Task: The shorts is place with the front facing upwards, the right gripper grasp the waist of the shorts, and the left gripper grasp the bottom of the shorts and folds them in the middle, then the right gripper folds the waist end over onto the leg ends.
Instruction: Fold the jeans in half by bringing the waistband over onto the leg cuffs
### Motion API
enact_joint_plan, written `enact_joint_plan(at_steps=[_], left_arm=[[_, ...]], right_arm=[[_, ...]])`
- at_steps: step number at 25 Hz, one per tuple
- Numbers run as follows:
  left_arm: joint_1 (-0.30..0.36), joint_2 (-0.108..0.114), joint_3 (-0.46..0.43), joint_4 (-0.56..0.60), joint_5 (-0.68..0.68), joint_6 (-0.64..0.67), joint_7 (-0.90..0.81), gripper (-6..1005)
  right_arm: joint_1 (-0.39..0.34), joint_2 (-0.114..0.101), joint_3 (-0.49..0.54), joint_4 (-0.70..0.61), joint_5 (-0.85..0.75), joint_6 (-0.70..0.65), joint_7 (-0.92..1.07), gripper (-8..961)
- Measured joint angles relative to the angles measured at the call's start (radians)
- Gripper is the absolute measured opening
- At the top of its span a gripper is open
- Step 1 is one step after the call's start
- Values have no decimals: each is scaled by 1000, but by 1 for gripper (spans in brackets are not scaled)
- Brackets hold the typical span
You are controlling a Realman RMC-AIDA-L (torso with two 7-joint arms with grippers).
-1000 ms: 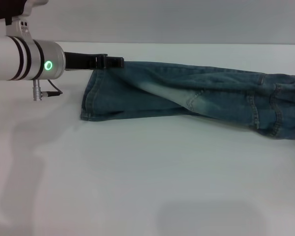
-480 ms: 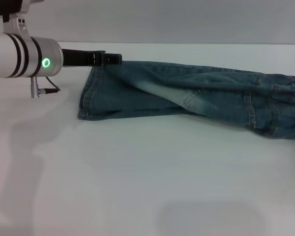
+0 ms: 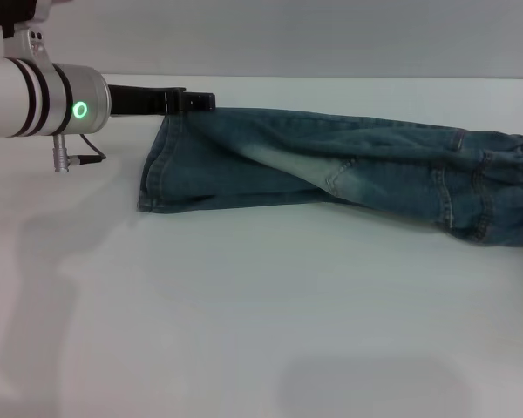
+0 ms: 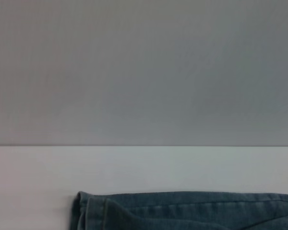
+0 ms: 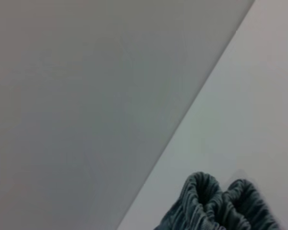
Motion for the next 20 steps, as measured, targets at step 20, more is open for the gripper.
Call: enact_joint_plan(at_steps=[20], left_arm=[[78, -5, 164, -31, -204, 199, 159, 863]], right_arm=[[79, 4, -144, -426, -30, 132, 300, 46]])
